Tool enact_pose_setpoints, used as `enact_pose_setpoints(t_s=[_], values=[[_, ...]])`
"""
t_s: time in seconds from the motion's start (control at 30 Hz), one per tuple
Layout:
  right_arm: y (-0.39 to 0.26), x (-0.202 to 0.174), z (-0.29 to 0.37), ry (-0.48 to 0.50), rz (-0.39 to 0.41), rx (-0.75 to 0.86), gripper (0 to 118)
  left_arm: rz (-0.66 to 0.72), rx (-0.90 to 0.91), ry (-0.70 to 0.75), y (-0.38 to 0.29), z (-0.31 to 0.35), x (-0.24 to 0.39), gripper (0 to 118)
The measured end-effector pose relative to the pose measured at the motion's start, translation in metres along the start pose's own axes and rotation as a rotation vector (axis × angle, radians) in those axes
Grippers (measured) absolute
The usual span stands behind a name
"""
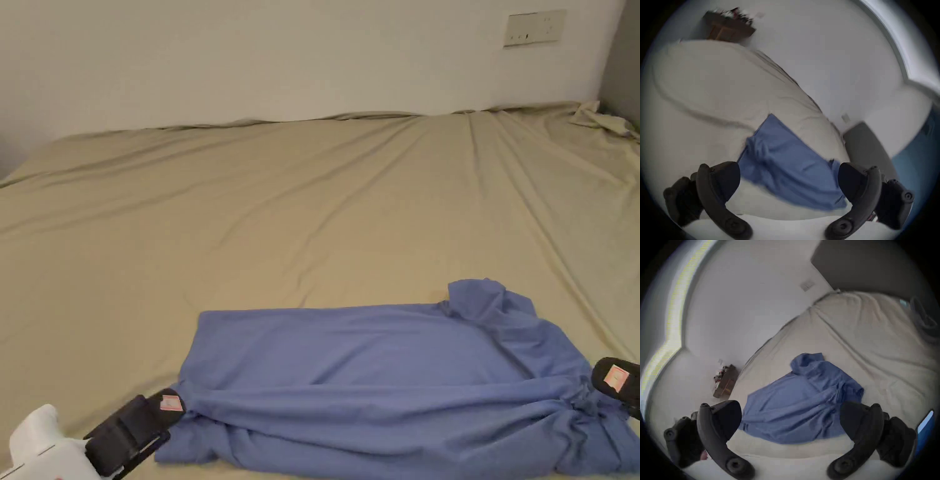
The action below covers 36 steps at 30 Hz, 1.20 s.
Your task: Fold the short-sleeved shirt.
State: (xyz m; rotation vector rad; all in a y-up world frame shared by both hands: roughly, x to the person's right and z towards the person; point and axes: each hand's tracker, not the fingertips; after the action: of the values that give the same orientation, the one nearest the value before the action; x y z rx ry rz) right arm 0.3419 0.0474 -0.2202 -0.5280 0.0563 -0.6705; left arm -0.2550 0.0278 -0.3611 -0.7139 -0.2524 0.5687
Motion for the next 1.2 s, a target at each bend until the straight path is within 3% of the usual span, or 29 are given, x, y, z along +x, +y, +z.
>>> enact_pose_setpoints(t_s=[0.03, 0.07, 0.1, 0.13, 0.17, 0.2, 0.3, 0.33, 0.37, 0.4, 0.43, 0.5, 0.53, 0.63, 0.77, 0.8, 0.87, 0.9, 0.93, 0.97, 1.0, 1.03, 1.13, 1.2], values=[[-0.014, -0.009, 0.008, 0.003, 0.034, -0.030, 115, -0.027, -0.091, 0.075, -0.012, 0.001, -0.006, 118], [-0.028, -0.016, 0.014, 0.009, 0.070, -0.031, 88, -0.049, -0.125, 0.098, -0.024, 0.005, -0.007, 103], [-0.045, -0.026, 0.020, -0.007, 0.129, -0.018, 40, -0.089, -0.123, 0.081, -0.037, 0.008, -0.006, 45], [-0.059, -0.028, 0.016, -0.059, 0.205, -0.018, 3, -0.116, -0.157, 0.107, -0.047, 0.004, -0.005, 0], [-0.075, -0.036, 0.016, -0.158, 0.303, -0.017, 3, -0.137, -0.189, 0.157, -0.056, -0.001, -0.004, 0], [-0.084, -0.041, 0.013, -0.158, 0.337, -0.058, 3, -0.144, -0.233, 0.122, -0.060, -0.009, -0.006, 0], [-0.094, -0.044, 0.002, -0.046, 0.330, -0.162, 3, -0.196, -0.225, 0.161, -0.046, -0.040, -0.007, 0], [-0.091, -0.044, 0.000, -0.054, 0.334, -0.163, 3, -0.233, -0.194, 0.209, -0.039, -0.050, -0.005, 1], [-0.087, -0.045, -0.002, -0.073, 0.347, -0.161, 3, -0.312, -0.157, 0.270, -0.031, -0.062, -0.003, 40], [-0.085, -0.021, 0.000, -0.071, 0.328, -0.145, 3, -0.385, -0.131, 0.312, -0.025, -0.077, -0.003, 96], [-0.078, -0.014, 0.000, -0.086, 0.327, -0.131, 3, -0.436, -0.142, 0.357, -0.018, -0.097, -0.001, 118], [-0.063, 0.002, 0.000, -0.103, 0.283, -0.115, 3, -0.491, -0.157, 0.443, 0.007, -0.131, -0.008, 118], [-0.064, -0.021, -0.001, -0.136, 0.291, -0.108, 3, -0.496, -0.209, 0.431, 0.005, -0.142, -0.006, 118], [-0.054, -0.006, -0.005, -0.198, 0.260, -0.115, 3, -0.439, -0.327, 0.398, 0.004, -0.164, -0.007, 111], [-0.042, 0.011, -0.020, -0.341, 0.307, -0.195, 3, -0.488, -0.206, 0.384, -0.010, -0.139, 0.008, 39], [-0.036, 0.025, -0.028, -0.337, 0.293, -0.229, 3, -0.488, -0.201, 0.339, -0.010, -0.130, 0.016, 4], [-0.026, 0.043, -0.040, -0.286, 0.208, -0.251, 10, -0.539, -0.166, 0.366, -0.005, -0.113, 0.029, 4], [-0.019, 0.054, -0.049, -0.255, 0.189, -0.298, 38, -0.522, -0.149, 0.327, -0.003, -0.105, 0.032, 4], [-0.014, 0.063, -0.060, -0.263, 0.178, -0.343, 86, -0.468, -0.159, 0.272, 0.001, -0.099, 0.031, 4], [-0.010, 0.067, -0.064, -0.283, 0.168, -0.379, 118, -0.396, -0.180, 0.229, 0.000, -0.098, 0.028, 4], [-0.004, 0.072, -0.066, -0.280, 0.192, -0.317, 115, -0.285, -0.250, 0.177, -0.003, -0.095, 0.026, 4], [0.001, 0.073, -0.072, -0.318, 0.228, -0.328, 116, -0.262, -0.251, 0.170, -0.001, -0.092, 0.024, 4], [-0.004, 0.082, -0.099, -0.483, 0.314, -0.430, 117, -0.290, -0.239, 0.197, 0.000, -0.080, 0.032, 4], [-0.014, 0.082, -0.112, -0.410, 0.294, -0.477, 109, -0.259, -0.252, 0.188, 0.004, -0.080, 0.025, 4]])
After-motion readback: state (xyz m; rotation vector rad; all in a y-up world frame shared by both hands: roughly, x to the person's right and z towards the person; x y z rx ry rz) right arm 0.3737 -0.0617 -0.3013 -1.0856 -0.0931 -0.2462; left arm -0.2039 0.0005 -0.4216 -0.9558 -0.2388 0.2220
